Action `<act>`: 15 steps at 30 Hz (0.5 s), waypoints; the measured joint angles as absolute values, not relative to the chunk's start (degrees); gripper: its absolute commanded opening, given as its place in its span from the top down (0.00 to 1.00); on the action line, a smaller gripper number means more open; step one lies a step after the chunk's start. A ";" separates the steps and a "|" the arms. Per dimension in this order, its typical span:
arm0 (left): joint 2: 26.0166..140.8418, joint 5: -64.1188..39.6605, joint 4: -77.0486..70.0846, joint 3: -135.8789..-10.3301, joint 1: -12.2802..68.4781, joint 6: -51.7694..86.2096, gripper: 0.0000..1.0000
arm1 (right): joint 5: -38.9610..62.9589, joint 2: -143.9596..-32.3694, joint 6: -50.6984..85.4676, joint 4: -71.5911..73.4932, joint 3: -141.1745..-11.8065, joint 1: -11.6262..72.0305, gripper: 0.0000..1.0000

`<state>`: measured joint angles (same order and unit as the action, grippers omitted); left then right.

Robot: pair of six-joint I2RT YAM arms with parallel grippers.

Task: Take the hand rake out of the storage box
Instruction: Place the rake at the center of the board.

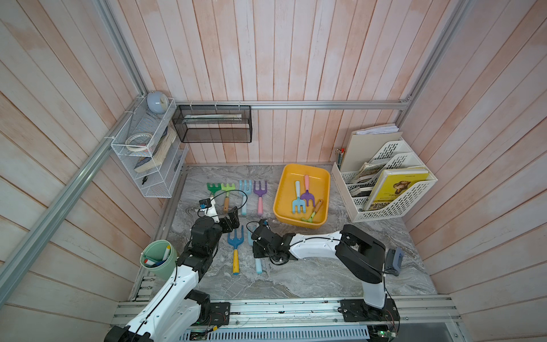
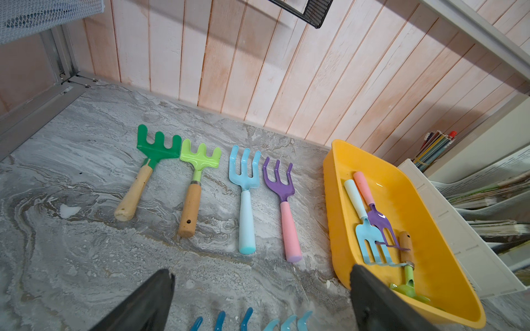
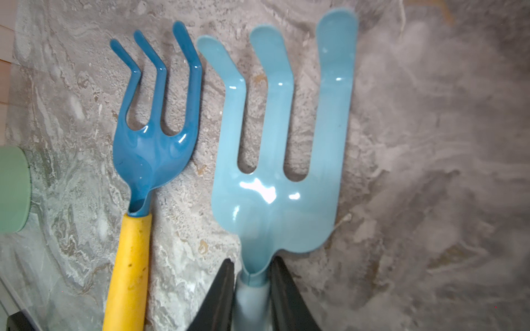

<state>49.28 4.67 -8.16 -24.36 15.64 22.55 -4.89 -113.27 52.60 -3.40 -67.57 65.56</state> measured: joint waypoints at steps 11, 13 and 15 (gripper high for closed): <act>49.50 4.67 -8.16 -24.36 15.64 22.55 0.00 | -3.42 -113.25 51.66 -1.93 -67.72 65.58 0.55; 49.50 4.69 -8.16 -24.36 15.64 22.55 0.00 | -1.83 -112.88 50.11 -2.63 -67.83 65.39 0.50; 49.43 4.71 -8.16 -24.36 15.64 22.55 0.00 | 0.62 -111.22 48.07 -4.32 -67.59 64.82 0.43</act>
